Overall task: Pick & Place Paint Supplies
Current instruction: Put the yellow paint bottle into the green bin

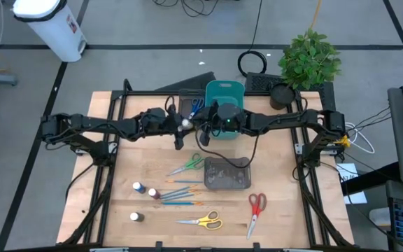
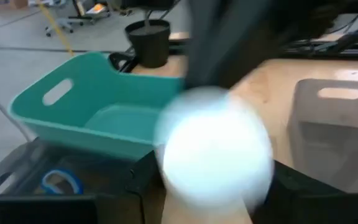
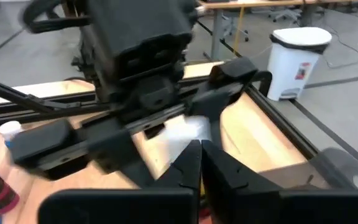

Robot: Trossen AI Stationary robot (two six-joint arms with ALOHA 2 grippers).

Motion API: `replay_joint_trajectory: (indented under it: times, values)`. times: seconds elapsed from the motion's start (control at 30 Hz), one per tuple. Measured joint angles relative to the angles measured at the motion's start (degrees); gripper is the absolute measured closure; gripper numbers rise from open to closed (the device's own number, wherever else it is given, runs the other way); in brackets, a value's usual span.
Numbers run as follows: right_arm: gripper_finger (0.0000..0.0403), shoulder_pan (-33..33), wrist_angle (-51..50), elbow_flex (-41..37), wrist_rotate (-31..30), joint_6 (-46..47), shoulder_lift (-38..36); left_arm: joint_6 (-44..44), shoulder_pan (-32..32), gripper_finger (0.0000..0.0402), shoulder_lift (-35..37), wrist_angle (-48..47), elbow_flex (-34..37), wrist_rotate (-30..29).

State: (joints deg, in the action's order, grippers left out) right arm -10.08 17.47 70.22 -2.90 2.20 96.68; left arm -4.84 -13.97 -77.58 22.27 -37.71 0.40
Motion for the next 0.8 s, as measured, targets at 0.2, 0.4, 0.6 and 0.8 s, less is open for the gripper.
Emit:
replay_joint_trajectory:
  times: [0.2,0.4,0.6,0.8]
  values:
    - [0.0373,0.0,0.6,0.0,-0.4,0.1,0.0,0.8,0.0,0.0327,0.0,0.5,0.0,0.5]
    - [0.0346,0.0,-0.3,0.0,0.0,0.1,0.0,-1.2,0.4,0.0383,0.0,-3.8,-0.1,4.3]
    - [0.031,0.2,-3.5,0.0,0.1,-1.8,0.0,-8.7,1.0,0.0398,0.0,-18.7,-0.1,3.6]
    - [0.0277,1.3,-4.5,0.0,0.2,-5.5,0.0,-9.6,-1.4,0.0345,0.0,-23.9,1.1,3.1]
